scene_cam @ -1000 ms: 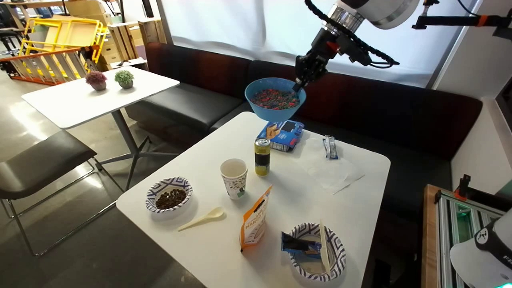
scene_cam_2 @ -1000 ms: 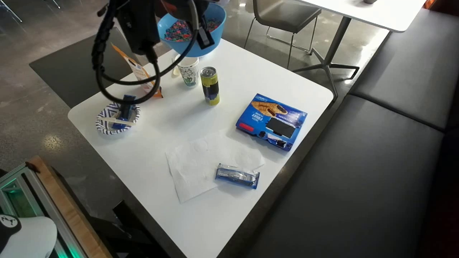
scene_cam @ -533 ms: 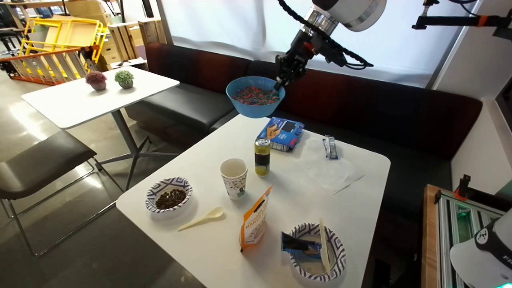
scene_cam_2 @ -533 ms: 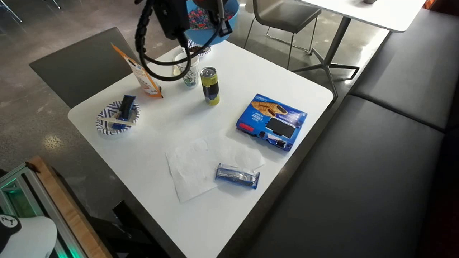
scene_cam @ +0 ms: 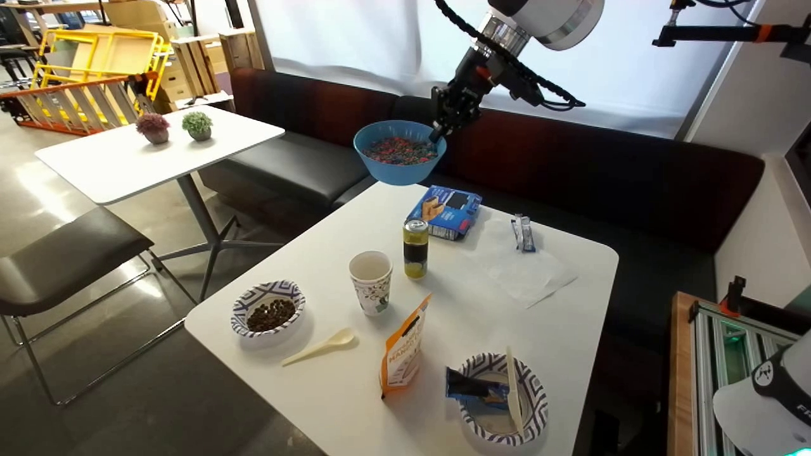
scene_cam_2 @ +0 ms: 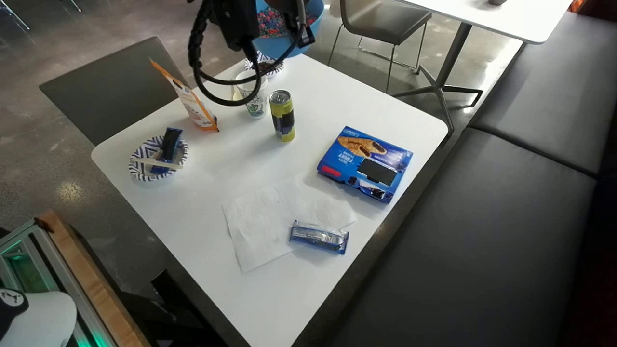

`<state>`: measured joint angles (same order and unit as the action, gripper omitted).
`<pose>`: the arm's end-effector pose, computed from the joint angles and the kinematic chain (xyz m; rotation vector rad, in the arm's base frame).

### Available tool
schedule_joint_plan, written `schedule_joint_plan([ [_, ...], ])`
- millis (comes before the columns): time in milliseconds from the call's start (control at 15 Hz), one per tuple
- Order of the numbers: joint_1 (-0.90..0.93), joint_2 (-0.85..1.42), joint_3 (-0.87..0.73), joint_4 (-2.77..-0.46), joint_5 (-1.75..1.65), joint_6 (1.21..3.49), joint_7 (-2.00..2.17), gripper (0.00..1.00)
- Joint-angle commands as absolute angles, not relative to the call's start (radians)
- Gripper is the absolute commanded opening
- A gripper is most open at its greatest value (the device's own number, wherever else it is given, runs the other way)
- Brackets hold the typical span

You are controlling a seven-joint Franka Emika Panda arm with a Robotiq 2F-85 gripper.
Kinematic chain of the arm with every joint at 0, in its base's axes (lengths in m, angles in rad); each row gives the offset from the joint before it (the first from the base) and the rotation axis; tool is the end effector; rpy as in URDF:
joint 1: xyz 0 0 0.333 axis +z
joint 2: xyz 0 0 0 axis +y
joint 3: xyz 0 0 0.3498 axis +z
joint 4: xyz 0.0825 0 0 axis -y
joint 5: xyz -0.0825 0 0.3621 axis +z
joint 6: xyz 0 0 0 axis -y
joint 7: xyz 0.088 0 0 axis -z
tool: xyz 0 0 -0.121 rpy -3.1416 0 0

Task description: Move the blue bowl backwards.

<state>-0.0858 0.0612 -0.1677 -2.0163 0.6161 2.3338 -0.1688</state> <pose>0.5642 -0.1285 0.4834 -2.6102 0.6090 -0.4745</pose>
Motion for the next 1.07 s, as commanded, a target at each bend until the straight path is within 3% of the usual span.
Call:
schedule_joint_plan([
  [0, -0.108, 0.078, -0.143, -1.997, 0.622, 2.335, -0.175, 0.01],
  [1000, -0.209, 0.509, -0.009, -1.517, 0.622, 2.205, -0.236, 0.01],
])
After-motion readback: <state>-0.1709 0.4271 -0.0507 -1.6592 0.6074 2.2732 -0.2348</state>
